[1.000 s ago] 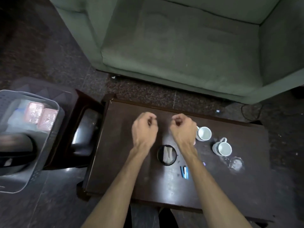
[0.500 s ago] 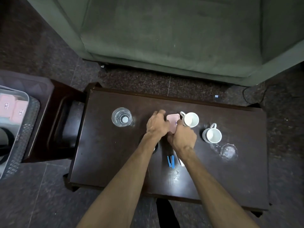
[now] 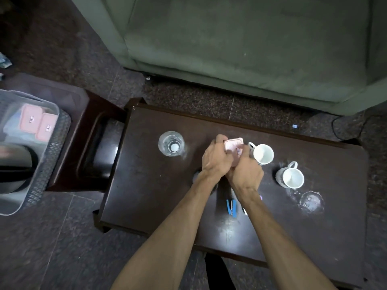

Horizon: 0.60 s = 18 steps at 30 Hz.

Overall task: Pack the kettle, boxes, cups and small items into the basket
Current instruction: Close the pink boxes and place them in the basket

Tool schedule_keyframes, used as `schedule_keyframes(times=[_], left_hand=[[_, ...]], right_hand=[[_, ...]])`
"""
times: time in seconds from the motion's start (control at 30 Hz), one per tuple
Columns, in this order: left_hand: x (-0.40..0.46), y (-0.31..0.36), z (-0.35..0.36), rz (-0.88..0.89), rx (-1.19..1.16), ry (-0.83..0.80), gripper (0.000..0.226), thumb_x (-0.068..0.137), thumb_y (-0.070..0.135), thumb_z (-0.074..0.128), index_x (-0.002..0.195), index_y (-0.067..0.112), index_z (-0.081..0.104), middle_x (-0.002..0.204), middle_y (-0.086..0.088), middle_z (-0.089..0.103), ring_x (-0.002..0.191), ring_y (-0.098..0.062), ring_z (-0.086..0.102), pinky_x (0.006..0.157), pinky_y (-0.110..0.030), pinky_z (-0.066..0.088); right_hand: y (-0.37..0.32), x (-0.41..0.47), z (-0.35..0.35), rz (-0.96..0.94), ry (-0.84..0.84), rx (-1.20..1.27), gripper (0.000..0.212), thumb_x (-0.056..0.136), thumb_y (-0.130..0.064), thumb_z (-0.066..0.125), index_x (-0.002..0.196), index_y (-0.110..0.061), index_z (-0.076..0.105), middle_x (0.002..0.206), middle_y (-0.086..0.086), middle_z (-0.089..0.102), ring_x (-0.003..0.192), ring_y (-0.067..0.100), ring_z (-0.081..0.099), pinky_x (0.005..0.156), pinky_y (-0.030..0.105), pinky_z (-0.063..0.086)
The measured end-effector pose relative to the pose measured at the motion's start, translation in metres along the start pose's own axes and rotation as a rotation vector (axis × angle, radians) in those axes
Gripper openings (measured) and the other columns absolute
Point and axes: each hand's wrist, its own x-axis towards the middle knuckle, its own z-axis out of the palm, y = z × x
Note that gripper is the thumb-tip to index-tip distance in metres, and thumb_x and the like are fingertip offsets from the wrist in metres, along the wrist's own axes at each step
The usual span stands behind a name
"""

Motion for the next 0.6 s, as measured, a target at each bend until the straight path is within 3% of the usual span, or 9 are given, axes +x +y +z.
schedule_keyframes(times=[0.1, 0.23, 0.3, 0.43, 0.6], left_hand=[[-0.008, 0.003, -0.034, 0.049, -0.121, 0.182, 0.038, 0.09, 0.021, 0.06, 0.127, 0.023, 0.052, 0.118, -0.006, 0.063, 0.113, -0.03, 0.061, 0.094, -0.042, 0.049], [-0.013, -0.003, -0.104, 0.036, -0.315, 0.366, 0.041, 0.09, 0.015, 0.061, 0.13, 0.018, 0.055, 0.12, -0.007, 0.063, 0.11, -0.027, 0.062, 0.094, -0.04, 0.048], [-0.014, -0.016, -0.148, 0.017, -0.362, 0.462, 0.039, 0.09, 0.017, 0.062, 0.129, 0.02, 0.058, 0.118, -0.006, 0.065, 0.108, -0.024, 0.062, 0.093, -0.037, 0.048], [-0.017, -0.06, -0.231, 0.023, -0.452, 0.645, 0.033, 0.088, 0.012, 0.063, 0.121, 0.015, 0.064, 0.104, -0.004, 0.067, 0.098, -0.024, 0.062, 0.09, -0.036, 0.049], [-0.029, -0.132, -0.308, -0.076, -0.54, 0.785, 0.031, 0.088, 0.01, 0.062, 0.118, 0.013, 0.066, 0.1, -0.005, 0.068, 0.093, -0.023, 0.063, 0.092, -0.042, 0.052]], right_hand=[[-0.033, -0.002, -0.016, -0.135, 0.153, 0.094, 0.045, 0.089, -0.04, 0.065, 0.126, -0.017, 0.054, 0.103, 0.017, 0.071, 0.086, 0.044, 0.069, 0.063, 0.04, 0.041], [-0.112, -0.006, -0.035, -0.28, 0.234, 0.181, 0.056, 0.086, -0.055, 0.047, 0.129, -0.02, 0.057, 0.101, 0.017, 0.071, 0.081, 0.044, 0.069, 0.061, 0.038, 0.04], [-0.159, -0.01, -0.037, -0.346, 0.235, 0.196, 0.059, 0.084, -0.057, 0.047, 0.13, -0.022, 0.057, 0.104, 0.014, 0.07, 0.082, 0.042, 0.069, 0.062, 0.034, 0.036], [-0.25, -0.025, -0.027, -0.467, 0.173, 0.24, 0.052, 0.084, -0.047, 0.07, 0.129, -0.023, 0.06, 0.109, 0.011, 0.07, 0.087, 0.039, 0.069, 0.064, 0.034, 0.04], [-0.347, -0.061, 0.004, -0.587, 0.093, 0.256, 0.049, 0.087, -0.057, 0.066, 0.125, -0.027, 0.062, 0.106, 0.009, 0.068, 0.089, 0.039, 0.068, 0.07, 0.04, 0.05]])
